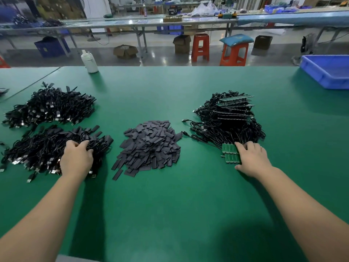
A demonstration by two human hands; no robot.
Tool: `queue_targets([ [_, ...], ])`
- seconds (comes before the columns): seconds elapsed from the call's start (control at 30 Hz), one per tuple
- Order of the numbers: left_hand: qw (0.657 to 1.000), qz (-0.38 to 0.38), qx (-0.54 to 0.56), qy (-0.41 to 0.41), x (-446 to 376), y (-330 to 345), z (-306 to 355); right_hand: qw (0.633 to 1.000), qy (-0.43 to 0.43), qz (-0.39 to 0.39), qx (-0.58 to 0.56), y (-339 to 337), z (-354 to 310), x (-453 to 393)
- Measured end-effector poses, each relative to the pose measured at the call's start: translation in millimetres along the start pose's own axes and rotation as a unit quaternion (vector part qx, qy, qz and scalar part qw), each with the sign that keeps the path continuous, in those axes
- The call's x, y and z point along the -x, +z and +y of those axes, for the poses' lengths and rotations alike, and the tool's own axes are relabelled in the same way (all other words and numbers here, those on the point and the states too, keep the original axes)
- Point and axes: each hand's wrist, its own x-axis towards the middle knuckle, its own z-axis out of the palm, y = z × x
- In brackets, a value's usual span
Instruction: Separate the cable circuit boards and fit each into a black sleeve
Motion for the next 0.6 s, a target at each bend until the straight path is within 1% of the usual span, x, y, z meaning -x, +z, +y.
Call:
queue_targets([
  [0.1,0.997,0.033,0.023,0.066,10,1,20,1.0,0.004,0.005,-0.008,1,2,0],
  [0.2,0.985,0.034,0.065,0.158,33,5,54,1.0,0.013,0.007,-0.022,1,6,0],
  [0.3,0.955,0.027,0.116,0.273,75,12,98,0.999,0.005,-0.006,-0.035,2,10,-2],
  [0.4,0.917,0.013,0.16,0.366,125,25,142,0.999,-0.003,0.0,-0.039,-1,9,-7],
  [0.5,0.889,-0.028,0.188,0.416,169,47,177,0.999,-0.006,0.026,-0.03,-6,8,-10],
  [0.57,0.884,-0.059,0.202,0.418,188,59,190,0.998,-0.01,0.048,-0.028,-8,8,-9],
  [0.6,0.885,-0.062,0.204,0.414,193,63,194,0.998,-0.012,0.062,-0.028,-8,8,-8],
])
